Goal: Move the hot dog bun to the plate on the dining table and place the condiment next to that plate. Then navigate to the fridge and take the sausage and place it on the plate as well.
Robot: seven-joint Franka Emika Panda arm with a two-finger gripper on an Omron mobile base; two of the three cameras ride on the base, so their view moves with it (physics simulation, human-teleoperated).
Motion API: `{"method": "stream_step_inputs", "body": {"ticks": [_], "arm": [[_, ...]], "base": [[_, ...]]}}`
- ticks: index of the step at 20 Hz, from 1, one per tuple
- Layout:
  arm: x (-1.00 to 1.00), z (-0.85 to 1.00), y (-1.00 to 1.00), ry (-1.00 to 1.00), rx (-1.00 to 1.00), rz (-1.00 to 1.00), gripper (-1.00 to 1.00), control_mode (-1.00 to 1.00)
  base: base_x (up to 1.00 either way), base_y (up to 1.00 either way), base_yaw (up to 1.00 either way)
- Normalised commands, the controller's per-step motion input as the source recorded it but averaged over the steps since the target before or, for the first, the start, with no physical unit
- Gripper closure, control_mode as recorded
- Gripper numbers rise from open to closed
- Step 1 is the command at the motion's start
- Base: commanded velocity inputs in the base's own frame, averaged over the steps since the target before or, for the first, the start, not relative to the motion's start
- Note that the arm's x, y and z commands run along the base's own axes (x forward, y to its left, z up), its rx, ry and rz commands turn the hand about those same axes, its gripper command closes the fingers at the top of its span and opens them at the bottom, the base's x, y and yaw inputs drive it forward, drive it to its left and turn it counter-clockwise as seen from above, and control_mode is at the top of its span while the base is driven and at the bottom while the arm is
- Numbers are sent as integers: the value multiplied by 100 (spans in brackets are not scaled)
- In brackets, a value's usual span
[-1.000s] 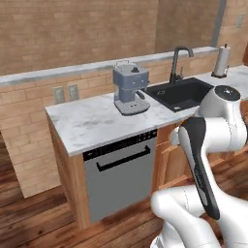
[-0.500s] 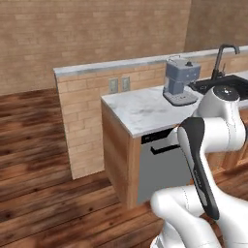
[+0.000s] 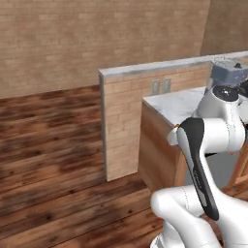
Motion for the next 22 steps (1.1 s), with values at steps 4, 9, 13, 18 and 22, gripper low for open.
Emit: {"method": "stream_step_inputs", "body": {"ticks": [4,9,13,18,22], "arm": [[0,0,0,0,0,0,100,100],[0,0,0,0,0,0,100,100],[0,0,0,0,0,0,100,100],[0,0,0,0,0,0,100,100],[0,0,0,0,0,0,100,100]], "base": [[63,100,0],[77,100,0],[83,94,0],[91,74,-7],[99,49,-22]]}}
